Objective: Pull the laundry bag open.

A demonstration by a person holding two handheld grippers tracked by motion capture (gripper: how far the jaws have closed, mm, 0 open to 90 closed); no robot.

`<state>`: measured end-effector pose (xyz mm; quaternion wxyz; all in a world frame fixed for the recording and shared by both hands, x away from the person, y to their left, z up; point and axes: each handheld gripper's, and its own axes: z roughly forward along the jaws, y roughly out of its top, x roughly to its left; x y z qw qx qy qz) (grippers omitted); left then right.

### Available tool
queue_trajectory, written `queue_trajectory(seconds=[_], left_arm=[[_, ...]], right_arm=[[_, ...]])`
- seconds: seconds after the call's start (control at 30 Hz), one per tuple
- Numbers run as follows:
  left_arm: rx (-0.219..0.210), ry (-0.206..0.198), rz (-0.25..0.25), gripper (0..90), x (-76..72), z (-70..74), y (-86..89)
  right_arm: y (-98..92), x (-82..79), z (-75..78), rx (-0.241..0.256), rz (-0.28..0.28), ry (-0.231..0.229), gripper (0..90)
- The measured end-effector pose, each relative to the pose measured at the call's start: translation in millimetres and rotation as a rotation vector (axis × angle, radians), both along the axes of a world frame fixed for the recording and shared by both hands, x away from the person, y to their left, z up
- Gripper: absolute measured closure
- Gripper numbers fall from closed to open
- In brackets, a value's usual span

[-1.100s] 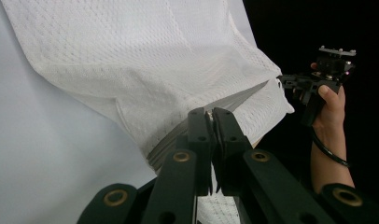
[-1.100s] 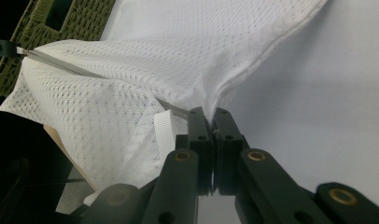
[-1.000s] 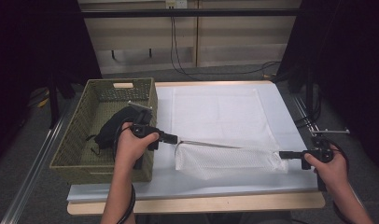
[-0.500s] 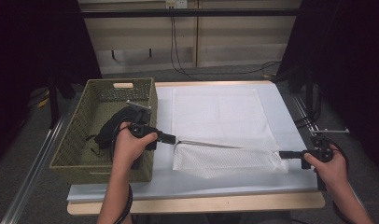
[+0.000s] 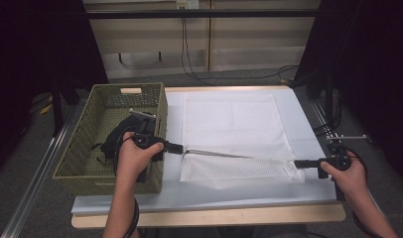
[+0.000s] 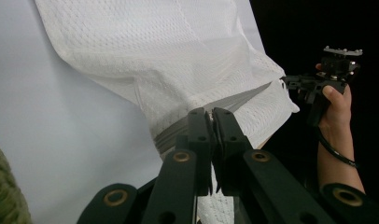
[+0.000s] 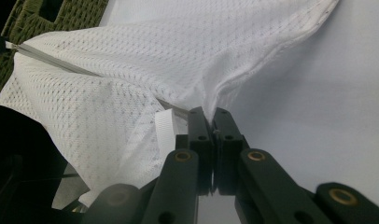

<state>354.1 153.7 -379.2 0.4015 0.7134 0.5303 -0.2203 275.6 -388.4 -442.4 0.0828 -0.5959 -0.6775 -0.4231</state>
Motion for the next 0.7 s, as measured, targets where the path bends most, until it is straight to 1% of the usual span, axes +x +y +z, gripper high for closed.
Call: queue_trajectory(seconds=[0.03,0.07,0.1,0.13,0.2,0.23,0.27,0.3,0.33,0.37,0.4,0.43,0.47,0.5,0.53,0.57,0.6,0.63,0.7], left_arm=[[-0.005,0.012,0.012,86.9,-1.1,0.7,0.3],[0.0,0.011,0.01,86.9,-1.5,0.7,1.5],[-0.001,0.001,0.004,86.9,-1.9,0.7,3.1],[-0.002,0.012,0.014,86.9,-2.9,1.6,3.2],[0.002,0.0,0.02,86.9,-3.5,1.9,6.0],[-0.009,0.008,0.022,86.9,-4.0,2.0,7.2],[-0.009,0.006,0.017,86.9,-4.2,1.7,8.1],[-0.009,0.003,0.012,86.9,-4.4,1.3,8.2],[0.005,0.002,0.023,86.9,-4.6,0.8,7.1],[0.005,0.002,0.023,86.9,-4.6,0.8,7.1],[0.003,0.006,0.021,86.9,-4.8,0.4,6.8],[0.004,0.013,0.021,86.9,-5.2,0.5,6.7],[0.001,0.01,0.017,86.9,-5.1,0.0,7.5],[-0.006,0.018,0.015,86.9,-5.3,-0.3,7.2],[-0.006,0.018,0.015,86.9,-5.3,-0.3,7.2],[0.003,0.012,0.013,86.9,-5.0,-0.6,6.8],[0.009,0.01,0.008,86.9,-4.6,-1.2,6.5],[0.006,0.016,0.02,86.9,-4.8,-1.3,6.0],[0.009,0.02,0.016,86.9,-4.8,-2.1,6.3]], right_arm=[[0.0,0.0,0.0,0.0,0.0,0.0,88.8],[1.3,0.4,-0.3,0.002,0.004,0.01,88.8],[1.3,0.4,-0.3,0.002,0.004,0.01,88.8],[1.7,0.8,-0.7,-0.003,0.01,0.005,88.8],[2.5,1.0,0.0,-0.017,0.006,0.009,88.8],[2.7,0.3,0.8,-0.015,-0.001,0.023,88.8],[0.5,0.0,-0.8,-0.005,0.011,0.02,88.8],[1.2,-0.2,-1.7,-0.011,0.013,0.013,88.8],[2.6,-0.6,-1.7,-0.017,0.013,0.019,88.8],[2.6,-0.6,-1.7,-0.017,0.013,0.019,88.8],[3.1,-0.8,-2.5,-0.03,0.015,0.011,88.8],[2.8,-1.7,-3.1,-0.033,0.01,0.016,88.8],[0.8,-2.0,-3.4,-0.026,0.011,0.015,88.8],[-0.9,-2.3,-3.8,-0.015,0.007,0.012,88.8],[-2.1,-2.8,-3.5,-0.012,0.009,0.008,88.8],[-1.9,-3.3,-3.0,-0.011,0.002,0.002,88.8],[-1.6,-3.7,-2.0,-0.018,0.005,0.007,88.8],[-1.6,-3.7,-2.0,-0.018,0.005,0.007,88.8],[-1.4,-4.1,-2.1,-0.019,0.005,0.003,88.8]])
